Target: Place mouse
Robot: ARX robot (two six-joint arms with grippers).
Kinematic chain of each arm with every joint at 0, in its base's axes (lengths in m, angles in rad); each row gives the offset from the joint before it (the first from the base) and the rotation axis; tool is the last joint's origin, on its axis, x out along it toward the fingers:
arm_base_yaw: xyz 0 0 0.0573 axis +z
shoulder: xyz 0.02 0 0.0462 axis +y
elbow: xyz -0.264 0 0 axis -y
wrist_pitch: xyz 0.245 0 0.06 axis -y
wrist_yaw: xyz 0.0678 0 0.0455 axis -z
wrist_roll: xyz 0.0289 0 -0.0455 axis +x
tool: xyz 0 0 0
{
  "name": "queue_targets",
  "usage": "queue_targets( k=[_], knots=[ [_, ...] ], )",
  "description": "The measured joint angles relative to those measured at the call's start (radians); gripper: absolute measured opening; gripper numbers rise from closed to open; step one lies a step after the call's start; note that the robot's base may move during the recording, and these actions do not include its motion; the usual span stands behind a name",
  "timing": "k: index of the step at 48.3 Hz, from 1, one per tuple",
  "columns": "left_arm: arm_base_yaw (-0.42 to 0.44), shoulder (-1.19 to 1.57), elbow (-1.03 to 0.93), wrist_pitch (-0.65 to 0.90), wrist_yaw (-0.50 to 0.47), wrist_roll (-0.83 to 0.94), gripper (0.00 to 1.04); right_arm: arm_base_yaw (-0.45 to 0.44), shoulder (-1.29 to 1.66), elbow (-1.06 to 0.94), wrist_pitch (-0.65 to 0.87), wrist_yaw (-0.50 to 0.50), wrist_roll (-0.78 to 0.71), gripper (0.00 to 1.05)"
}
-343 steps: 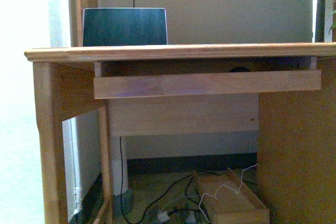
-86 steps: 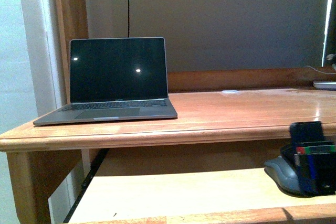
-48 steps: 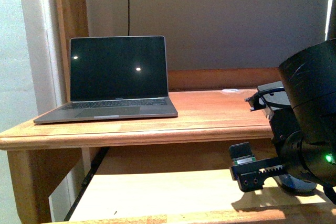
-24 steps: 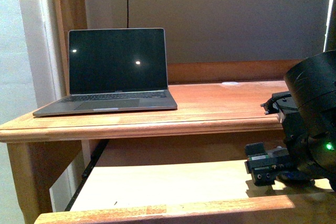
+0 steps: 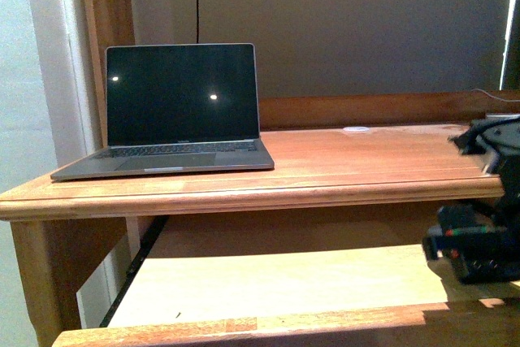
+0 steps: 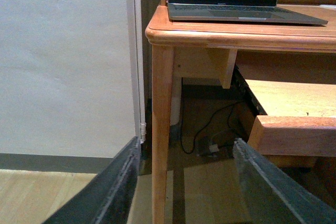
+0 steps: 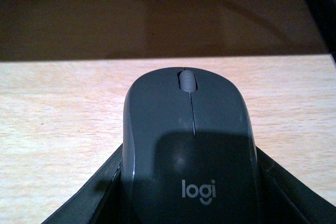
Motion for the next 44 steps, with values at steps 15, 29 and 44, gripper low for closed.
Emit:
queue_targets(
  k=[15, 29, 44],
  knots=[
    [0.000, 0.000, 0.000, 0.000, 0.000, 0.002, 0.96, 0.088, -0.057, 0.239, -0.145, 0.068, 0.084, 0.55],
    [0.000, 0.000, 0.000, 0.000, 0.000, 0.002, 0.97, 0.214, 0.314, 0.689, -0.276, 0.275, 0.105, 0.55],
    [0.000, 0.000, 0.000, 0.000, 0.000, 0.002, 0.97, 0.220, 0.637, 1.053, -0.378, 0.354, 0.099, 0.55]
  ],
)
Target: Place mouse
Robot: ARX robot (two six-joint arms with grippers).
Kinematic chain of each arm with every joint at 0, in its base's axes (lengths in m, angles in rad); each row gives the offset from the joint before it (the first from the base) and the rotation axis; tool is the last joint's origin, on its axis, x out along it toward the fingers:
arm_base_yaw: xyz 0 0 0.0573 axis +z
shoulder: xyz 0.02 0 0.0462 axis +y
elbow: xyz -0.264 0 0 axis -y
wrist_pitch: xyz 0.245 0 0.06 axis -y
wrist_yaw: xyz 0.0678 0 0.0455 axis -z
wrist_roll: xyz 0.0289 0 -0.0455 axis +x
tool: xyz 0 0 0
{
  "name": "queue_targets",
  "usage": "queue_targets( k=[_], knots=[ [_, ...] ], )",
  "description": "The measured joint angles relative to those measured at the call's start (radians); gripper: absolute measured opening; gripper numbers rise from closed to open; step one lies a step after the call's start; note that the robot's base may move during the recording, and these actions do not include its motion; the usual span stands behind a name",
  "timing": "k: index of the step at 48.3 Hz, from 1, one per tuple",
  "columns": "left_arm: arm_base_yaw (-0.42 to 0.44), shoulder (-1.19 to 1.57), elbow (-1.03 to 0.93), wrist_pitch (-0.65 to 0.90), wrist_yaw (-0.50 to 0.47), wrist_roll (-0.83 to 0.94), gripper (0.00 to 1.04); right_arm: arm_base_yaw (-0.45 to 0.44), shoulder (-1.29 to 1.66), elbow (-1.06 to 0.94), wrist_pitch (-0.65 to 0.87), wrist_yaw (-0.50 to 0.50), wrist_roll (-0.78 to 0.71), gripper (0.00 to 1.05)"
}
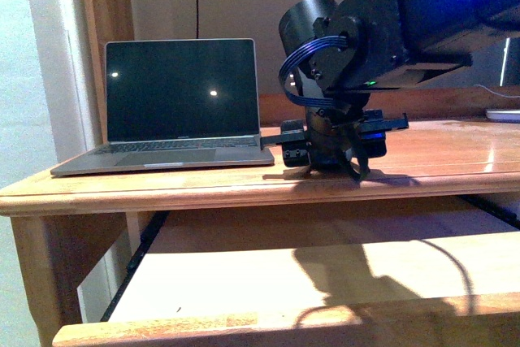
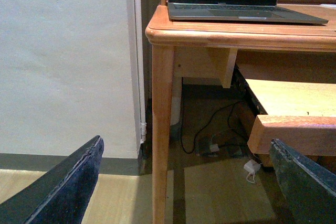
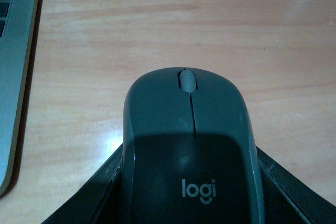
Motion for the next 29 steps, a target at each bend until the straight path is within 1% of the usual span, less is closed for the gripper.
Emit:
queue_targets(
  k=[4, 6, 9, 13, 16, 18, 22, 25, 26, 29],
  knots=[
    [0.000, 0.000, 0.000, 0.000, 0.000, 0.000, 0.97, -0.001, 0.047, 0.067, -0.014, 0.022, -0.002, 0.55],
    [0.000, 0.000, 0.000, 0.000, 0.000, 0.000, 0.97, -0.002, 0.055, 0.077, -0.010, 0.026, -0.008, 0.57],
    [0.000, 0.000, 0.000, 0.000, 0.000, 0.000, 0.97, -0.006, 0.062, 0.079, 0.006, 0.021, -0.007, 0.71],
    [0.000, 0.000, 0.000, 0.000, 0.000, 0.000, 0.97, -0.014, 0.056, 0.056, 0.048, 0.017, 0.002, 0.83],
    [0.000, 0.000, 0.000, 0.000, 0.000, 0.000, 0.97, -0.027, 0.029, 0.011, 0.089, -0.010, 0.024, 0.93],
    [0.000, 0.000, 0.000, 0.000, 0.000, 0.000, 0.97, -0.037, 0.000, -0.041, 0.131, -0.042, 0.042, 0.98],
    [0.000, 0.000, 0.000, 0.000, 0.000, 0.000, 0.97, -0.066, -0.109, -0.190, 0.255, -0.139, 0.074, 0.97],
    [0.000, 0.000, 0.000, 0.000, 0.000, 0.000, 0.97, -0.095, -0.263, -0.364, 0.378, -0.231, 0.088, 0.97],
    [0.000, 0.000, 0.000, 0.000, 0.000, 0.000, 0.97, -0.103, -0.308, -0.411, 0.408, -0.244, 0.088, 0.97],
    [0.000, 0.000, 0.000, 0.000, 0.000, 0.000, 0.97, -0.140, -0.500, -0.615, 0.519, -0.329, 0.084, 0.97]
  ],
)
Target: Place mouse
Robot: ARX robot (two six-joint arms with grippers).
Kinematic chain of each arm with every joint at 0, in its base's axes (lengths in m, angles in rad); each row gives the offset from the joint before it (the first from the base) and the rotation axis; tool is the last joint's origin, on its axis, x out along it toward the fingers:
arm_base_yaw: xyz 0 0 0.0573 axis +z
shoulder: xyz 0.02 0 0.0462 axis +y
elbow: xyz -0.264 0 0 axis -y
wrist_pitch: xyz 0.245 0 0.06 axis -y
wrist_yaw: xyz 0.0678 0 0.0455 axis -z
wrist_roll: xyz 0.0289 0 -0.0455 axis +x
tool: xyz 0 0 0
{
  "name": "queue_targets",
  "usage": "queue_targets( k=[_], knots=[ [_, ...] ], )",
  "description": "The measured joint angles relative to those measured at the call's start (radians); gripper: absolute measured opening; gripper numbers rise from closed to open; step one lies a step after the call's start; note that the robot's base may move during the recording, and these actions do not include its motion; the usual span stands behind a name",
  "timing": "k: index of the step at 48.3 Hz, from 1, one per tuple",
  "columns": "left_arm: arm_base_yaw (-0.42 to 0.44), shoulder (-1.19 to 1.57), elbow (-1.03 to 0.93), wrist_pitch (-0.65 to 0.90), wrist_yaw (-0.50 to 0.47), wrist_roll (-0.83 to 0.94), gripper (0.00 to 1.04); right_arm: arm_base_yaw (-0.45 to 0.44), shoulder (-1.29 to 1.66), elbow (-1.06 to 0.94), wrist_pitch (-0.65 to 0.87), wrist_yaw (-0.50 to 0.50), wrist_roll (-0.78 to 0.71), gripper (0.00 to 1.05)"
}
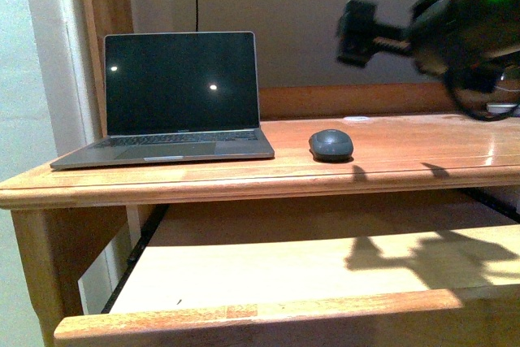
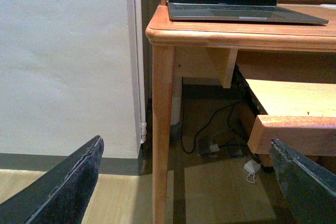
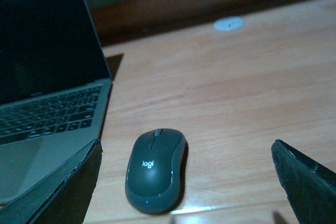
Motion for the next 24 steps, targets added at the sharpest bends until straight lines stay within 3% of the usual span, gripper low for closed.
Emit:
queue_targets(
  k=[10, 14, 24],
  knots=[
    [0.000, 0.000, 0.000, 0.000, 0.000, 0.000, 0.97, -0.187, -0.449, -0.673, 0.183, -0.206, -0.009, 0.97],
    [0.000, 0.000, 0.000, 0.000, 0.000, 0.000, 0.97, -0.224, -0.522, -0.822, 0.197, -0.240, -0.009, 0.97],
    [0.000, 0.000, 0.000, 0.000, 0.000, 0.000, 0.97, -0.190, -0.680, -1.100, 0.233, -0.258, -0.021, 0.97]
  ],
)
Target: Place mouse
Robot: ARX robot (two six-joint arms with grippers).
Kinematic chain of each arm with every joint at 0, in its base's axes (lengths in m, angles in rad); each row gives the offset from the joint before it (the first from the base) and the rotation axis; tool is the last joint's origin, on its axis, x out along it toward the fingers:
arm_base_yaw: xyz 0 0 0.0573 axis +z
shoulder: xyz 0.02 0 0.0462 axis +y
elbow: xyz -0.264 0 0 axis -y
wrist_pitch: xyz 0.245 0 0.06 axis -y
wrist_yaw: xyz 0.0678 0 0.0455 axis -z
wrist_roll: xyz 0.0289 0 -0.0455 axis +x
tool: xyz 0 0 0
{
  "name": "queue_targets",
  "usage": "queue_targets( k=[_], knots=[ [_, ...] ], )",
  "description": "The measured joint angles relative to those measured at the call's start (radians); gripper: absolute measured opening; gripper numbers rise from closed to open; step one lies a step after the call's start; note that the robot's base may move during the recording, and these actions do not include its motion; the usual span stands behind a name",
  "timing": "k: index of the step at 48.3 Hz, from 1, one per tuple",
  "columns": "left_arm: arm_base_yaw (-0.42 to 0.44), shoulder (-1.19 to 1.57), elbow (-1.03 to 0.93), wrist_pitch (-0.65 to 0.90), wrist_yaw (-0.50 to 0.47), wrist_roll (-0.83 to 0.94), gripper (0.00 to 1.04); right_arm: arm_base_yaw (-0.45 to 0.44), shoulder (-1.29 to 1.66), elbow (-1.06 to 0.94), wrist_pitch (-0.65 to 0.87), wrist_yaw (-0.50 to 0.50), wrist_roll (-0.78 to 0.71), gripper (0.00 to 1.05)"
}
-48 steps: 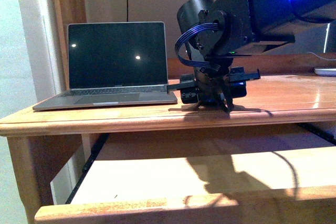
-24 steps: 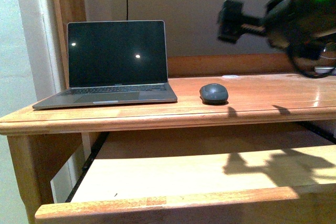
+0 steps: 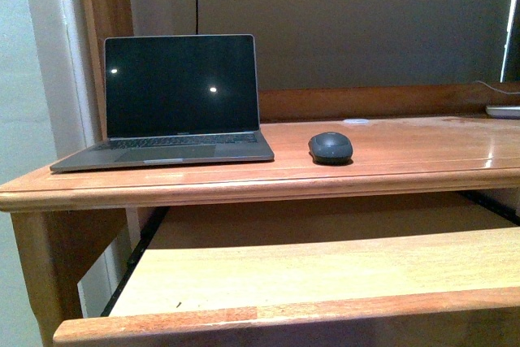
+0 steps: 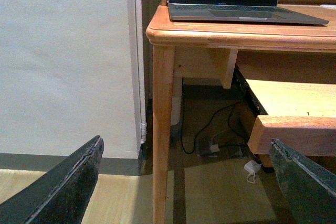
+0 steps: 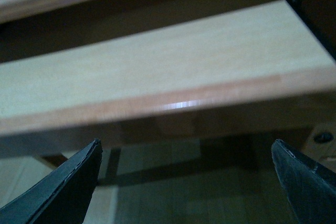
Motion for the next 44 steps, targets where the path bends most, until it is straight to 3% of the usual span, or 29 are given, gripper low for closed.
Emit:
queue_targets(
  k=[6, 15, 28, 44],
  knots=[
    [0.000, 0.000, 0.000, 0.000, 0.000, 0.000, 0.97, 0.105, 0.024, -0.098, 0.064, 0.087, -0.003, 0.97],
    [0.000, 0.000, 0.000, 0.000, 0.000, 0.000, 0.97, 0.223, 0.167, -0.087, 0.189, 0.192, 0.001, 0.97],
    [0.000, 0.000, 0.000, 0.000, 0.000, 0.000, 0.97, 0.309, 0.380, 0.008, 0.302, 0.282, 0.001, 0.97],
    [0.000, 0.000, 0.000, 0.000, 0.000, 0.000, 0.97, 0.357, 0.559, 0.196, 0.301, 0.367, -0.004, 0.97]
  ],
)
